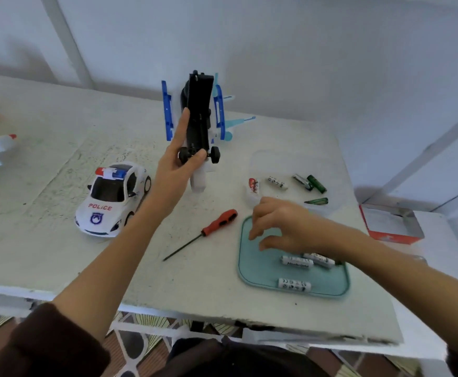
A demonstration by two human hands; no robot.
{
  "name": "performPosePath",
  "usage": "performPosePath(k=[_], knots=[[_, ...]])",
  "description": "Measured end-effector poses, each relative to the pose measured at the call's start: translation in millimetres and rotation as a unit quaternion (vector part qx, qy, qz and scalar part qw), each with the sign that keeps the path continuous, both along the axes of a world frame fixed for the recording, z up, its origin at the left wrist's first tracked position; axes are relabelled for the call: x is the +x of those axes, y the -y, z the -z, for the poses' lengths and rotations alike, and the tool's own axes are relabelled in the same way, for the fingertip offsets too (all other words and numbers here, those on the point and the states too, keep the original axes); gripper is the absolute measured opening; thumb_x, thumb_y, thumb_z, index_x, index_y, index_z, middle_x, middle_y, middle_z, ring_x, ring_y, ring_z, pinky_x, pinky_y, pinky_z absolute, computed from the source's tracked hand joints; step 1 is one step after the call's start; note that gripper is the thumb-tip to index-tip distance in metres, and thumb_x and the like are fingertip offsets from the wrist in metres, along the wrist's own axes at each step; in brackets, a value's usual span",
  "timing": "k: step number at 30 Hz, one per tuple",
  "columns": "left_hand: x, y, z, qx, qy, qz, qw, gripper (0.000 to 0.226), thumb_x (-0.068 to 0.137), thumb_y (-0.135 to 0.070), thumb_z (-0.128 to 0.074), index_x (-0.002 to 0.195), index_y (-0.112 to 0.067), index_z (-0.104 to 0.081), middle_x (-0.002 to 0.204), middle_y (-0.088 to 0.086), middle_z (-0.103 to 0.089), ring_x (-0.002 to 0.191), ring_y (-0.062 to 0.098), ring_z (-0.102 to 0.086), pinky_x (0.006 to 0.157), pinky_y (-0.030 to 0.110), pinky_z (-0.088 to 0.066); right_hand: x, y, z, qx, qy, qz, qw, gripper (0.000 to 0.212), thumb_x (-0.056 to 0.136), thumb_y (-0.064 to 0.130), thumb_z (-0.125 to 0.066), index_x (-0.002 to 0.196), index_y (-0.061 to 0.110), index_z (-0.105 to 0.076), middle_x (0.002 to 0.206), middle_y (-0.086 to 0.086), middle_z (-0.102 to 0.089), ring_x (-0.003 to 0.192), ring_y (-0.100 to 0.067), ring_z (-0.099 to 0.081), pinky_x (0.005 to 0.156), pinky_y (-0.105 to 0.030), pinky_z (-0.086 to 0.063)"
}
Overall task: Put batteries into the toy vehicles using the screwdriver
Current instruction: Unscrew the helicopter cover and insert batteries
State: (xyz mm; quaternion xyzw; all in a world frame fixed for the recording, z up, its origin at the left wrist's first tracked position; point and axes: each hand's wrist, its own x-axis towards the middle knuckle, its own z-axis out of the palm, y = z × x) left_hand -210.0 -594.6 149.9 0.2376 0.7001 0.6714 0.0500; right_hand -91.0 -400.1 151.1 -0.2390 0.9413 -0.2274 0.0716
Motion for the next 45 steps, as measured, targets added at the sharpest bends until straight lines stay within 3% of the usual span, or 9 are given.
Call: performPosePath(k=[5,12,16,19,23,28,32,38,45], knots=[[-4.0,-18.8,5.2,-0.012,-0.035,-0.001,0.999,0.068,0.098,-0.003,-0.049,0.151,-0.028,-0.014,0.112,-0.023,-0.057,0.075,-0.011,-0.051,0.084,0.01,-0.044,32.0,-24.0,-0.4,0.033,0.019,0.039,0.998,0.021,0.063,0.02,-0.076,0.083,0.016,-0.073,0.074,0.007,-0.06,0.073,-0.006,-0.042,0.062,-0.025,-0.038],[-2.8,-21.6,9.1,-0.004,-0.036,-0.01,0.999,0.066,0.098,-0.005,-0.05,0.146,-0.039,-0.02,0.134,-0.015,-0.052,0.101,-0.005,-0.056,0.102,0.027,-0.046,48.6,-23.0,7.8,0.088,0.005,0.048,0.995,0.023,0.07,0.01,-0.072,0.093,0.013,-0.071,0.082,-0.002,-0.063,0.082,-0.019,-0.053,0.067,-0.025,-0.033],[3.4,-16.3,5.3,0.01,-0.03,-0.021,0.999,0.064,0.098,-0.006,-0.049,0.141,-0.044,-0.021,0.147,0.003,-0.045,0.11,0.002,-0.054,0.106,0.03,-0.042,42.4,-18.8,-9.6,-0.026,0.011,0.089,0.996,0.023,0.08,0.011,-0.059,0.101,0.011,-0.068,0.082,0.001,-0.058,0.071,-0.008,-0.049,0.064,-0.009,-0.034],[7.7,-12.7,2.8,0.015,-0.026,-0.018,0.999,0.065,0.098,-0.005,-0.049,0.141,-0.043,-0.018,0.14,-0.008,-0.048,0.105,-0.009,-0.057,0.096,0.017,-0.047,22.7,-11.5,-40.5,-0.159,-0.061,0.156,0.973,0.018,0.079,0.004,-0.061,0.094,0.012,-0.067,0.079,0.011,-0.058,0.063,-0.006,-0.055,0.062,-0.013,-0.045],[13.8,-9.1,-0.2,0.01,-0.024,-0.016,1.0,0.068,0.097,-0.002,-0.049,0.142,-0.042,-0.016,0.127,-0.028,-0.047,0.102,-0.008,-0.056,0.088,0.01,-0.044,-12.7,6.2,-78.1,-0.35,-0.082,0.204,0.911,0.013,0.081,-0.007,-0.062,0.089,0.002,-0.057,0.085,-0.013,-0.065,0.072,-0.019,-0.067,0.066,-0.026,-0.054],[18.8,-2.3,1.4,0.01,-0.027,-0.014,0.999,0.067,0.098,-0.006,-0.049,0.139,-0.049,-0.017,0.114,-0.035,-0.055,0.088,0.011,-0.05,0.087,0.015,-0.044,-53.3,35.0,-74.4,-0.373,-0.149,0.235,0.885,0.009,0.079,0.002,-0.068,0.086,0.005,-0.063,0.078,-0.013,-0.067,0.066,-0.018,-0.066,0.065,-0.023,-0.053],[18.8,1.3,2.6,0.006,-0.033,-0.012,0.999,0.068,0.092,-0.011,-0.05,0.139,-0.047,-0.015,0.11,-0.043,-0.056,0.099,0.009,-0.051,0.091,0.019,-0.043,-70.6,44.4,-61.3,-0.366,-0.121,0.245,0.89,0.012,0.084,0.002,-0.063,0.095,0.006,-0.066,0.087,-0.012,-0.07,0.075,-0.013,-0.069,0.074,-0.021,-0.055],[15.2,3.6,6.4,0.028,-0.027,-0.017,0.999,0.066,0.089,-0.017,-0.051,0.139,-0.048,-0.021,0.099,-0.014,-0.045,0.097,0.014,-0.044,0.085,0.02,-0.042,-85.8,56.2,-57.6,-0.198,-0.27,0.17,0.927,0.019,0.081,0.002,-0.062,0.099,0.0,-0.069,0.082,-0.013,-0.065,0.069,-0.024,-0.065,0.069,-0.037,-0.056],[7.5,3.9,15.1,0.01,-0.023,-0.021,0.999,0.064,0.09,-0.018,-0.05,0.138,-0.051,-0.023,0.092,-0.021,-0.042,0.094,0.016,-0.043,0.085,0.032,-0.037,-96.1,65.3,-62.5,-0.111,-0.283,0.147,0.941,0.011,0.078,-0.002,-0.064,0.086,0.0,-0.072,0.076,-0.012,-0.064,0.062,-0.012,-0.048,0.062,-0.008,-0.035]])
